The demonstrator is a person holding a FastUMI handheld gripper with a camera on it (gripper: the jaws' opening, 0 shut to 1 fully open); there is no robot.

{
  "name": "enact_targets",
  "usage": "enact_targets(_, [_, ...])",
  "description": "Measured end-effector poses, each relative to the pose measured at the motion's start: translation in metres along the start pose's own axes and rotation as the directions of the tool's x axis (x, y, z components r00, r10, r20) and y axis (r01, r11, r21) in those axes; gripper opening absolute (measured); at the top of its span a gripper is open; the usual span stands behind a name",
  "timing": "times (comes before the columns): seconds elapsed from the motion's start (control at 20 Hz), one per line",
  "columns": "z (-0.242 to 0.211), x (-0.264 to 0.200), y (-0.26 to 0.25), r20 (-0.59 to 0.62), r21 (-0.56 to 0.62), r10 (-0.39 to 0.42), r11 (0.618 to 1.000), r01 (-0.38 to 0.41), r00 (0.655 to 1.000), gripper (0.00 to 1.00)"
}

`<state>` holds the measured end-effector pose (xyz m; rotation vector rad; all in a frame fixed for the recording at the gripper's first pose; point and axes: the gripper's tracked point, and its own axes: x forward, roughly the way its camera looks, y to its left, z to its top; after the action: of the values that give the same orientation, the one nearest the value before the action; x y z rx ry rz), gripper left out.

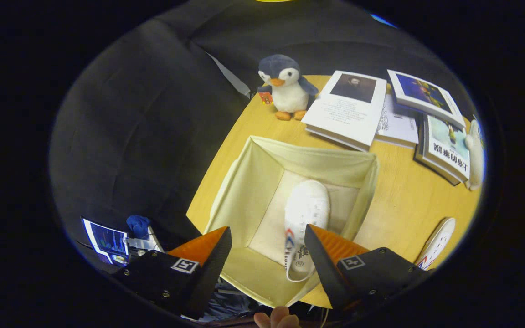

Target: Open the storage box then place both shoes into the box .Put the left shoe in first, then the right shoe, with the right side of both shoes facing outward in a uniform manner.

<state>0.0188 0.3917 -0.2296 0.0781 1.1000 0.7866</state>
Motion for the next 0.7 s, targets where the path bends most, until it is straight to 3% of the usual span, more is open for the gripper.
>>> enact_targets(0.35, [0.007, -0.043, -0.001, 0.064, 0.067, 0.043, 0.997, -0.047, 0.997, 0.96])
enact_targets(0.7, [0.006, -0.108, -0.040, 0.176, 0.108, 0.014, 0.994, -0.033, 0.984, 0.96])
